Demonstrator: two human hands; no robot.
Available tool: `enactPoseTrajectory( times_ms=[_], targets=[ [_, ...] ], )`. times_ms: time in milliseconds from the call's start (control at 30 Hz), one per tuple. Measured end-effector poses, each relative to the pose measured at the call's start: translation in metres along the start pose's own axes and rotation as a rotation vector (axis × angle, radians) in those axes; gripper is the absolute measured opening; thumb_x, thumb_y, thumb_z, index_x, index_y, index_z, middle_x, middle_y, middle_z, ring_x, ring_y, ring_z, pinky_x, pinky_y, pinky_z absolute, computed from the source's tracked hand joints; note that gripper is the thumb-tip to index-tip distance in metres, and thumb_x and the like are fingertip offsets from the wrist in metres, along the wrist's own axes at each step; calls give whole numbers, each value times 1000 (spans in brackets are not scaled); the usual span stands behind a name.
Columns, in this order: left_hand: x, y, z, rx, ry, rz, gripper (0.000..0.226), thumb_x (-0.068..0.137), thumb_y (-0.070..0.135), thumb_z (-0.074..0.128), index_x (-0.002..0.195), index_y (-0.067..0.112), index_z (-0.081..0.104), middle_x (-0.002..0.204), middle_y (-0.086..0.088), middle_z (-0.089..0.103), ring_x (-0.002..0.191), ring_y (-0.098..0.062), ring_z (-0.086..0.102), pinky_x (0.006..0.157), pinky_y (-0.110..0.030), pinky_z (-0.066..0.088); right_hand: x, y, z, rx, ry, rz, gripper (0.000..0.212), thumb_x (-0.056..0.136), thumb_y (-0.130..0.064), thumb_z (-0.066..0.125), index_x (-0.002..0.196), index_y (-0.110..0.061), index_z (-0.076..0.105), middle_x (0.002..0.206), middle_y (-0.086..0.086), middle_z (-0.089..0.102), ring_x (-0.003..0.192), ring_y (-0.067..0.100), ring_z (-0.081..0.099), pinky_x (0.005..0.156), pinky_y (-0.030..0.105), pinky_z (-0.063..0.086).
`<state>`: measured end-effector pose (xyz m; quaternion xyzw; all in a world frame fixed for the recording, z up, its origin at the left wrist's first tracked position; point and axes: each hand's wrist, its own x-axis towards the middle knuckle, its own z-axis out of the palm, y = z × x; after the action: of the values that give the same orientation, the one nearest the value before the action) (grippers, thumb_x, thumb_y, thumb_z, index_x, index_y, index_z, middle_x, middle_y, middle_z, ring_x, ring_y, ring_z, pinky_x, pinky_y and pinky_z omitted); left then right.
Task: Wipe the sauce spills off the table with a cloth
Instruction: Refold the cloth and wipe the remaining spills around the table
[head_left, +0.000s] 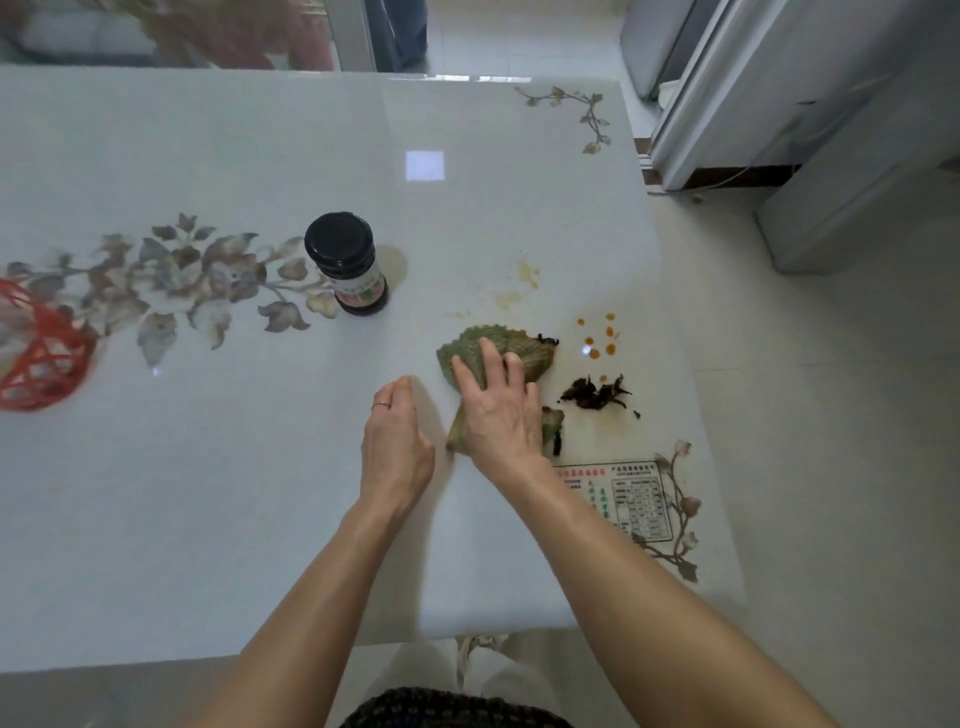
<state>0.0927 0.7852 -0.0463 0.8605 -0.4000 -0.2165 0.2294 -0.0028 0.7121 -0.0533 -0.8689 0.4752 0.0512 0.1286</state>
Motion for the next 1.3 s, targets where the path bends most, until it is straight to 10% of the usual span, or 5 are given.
enactPoseTrajectory(
  times_ms=[167, 367, 567, 867, 1300],
  targets=[
    [10, -9, -2, 5, 21, 6, 54, 83, -12, 35, 135, 0, 41, 130, -20, 49, 113, -34, 52, 97, -35, 39, 9, 24, -7, 37, 57, 206, 77, 87, -1, 53, 152, -30, 24, 159, 7, 2, 140, 33, 12, 107, 46, 29],
    [16, -8, -6, -34, 63, 58, 45, 89, -3, 39, 134, 3, 44, 134, -16, 48, 121, -30, 47, 98, -29, 36, 22, -28, 3, 116, 167, -51, 64, 84, -7, 61, 141, -27, 44, 155, 12, 26, 134, 38, 29, 89, 49, 44],
    [25, -13, -4, -1, 70, 58, 48, 90, -7, 36, 136, 6, 42, 137, -12, 47, 124, -27, 45, 102, -27, 34, 70, -13, -7, -2, 10, 11, 73, 89, -13, 51, 152, -31, 17, 159, 5, 4, 139, 33, 12, 102, 42, 33],
    [44, -1, -13, -88, 86, 22, 46, 92, 5, 38, 137, 6, 37, 139, -14, 43, 127, -28, 43, 102, -32, 37, 57, -47, -2, 46, 138, -18, 61, 86, -15, 59, 142, -31, 41, 156, 10, 21, 133, 44, 27, 92, 51, 39],
    [63, 7, 6, 35, 58, 123, 60, 86, -9, 39, 142, 10, 37, 145, -6, 42, 134, -18, 37, 107, -21, 27, 133, -19, -24, -145, -33, 40, 73, 94, -20, 48, 155, -18, 7, 161, 13, -7, 142, 41, 4, 105, 49, 27]
  ],
)
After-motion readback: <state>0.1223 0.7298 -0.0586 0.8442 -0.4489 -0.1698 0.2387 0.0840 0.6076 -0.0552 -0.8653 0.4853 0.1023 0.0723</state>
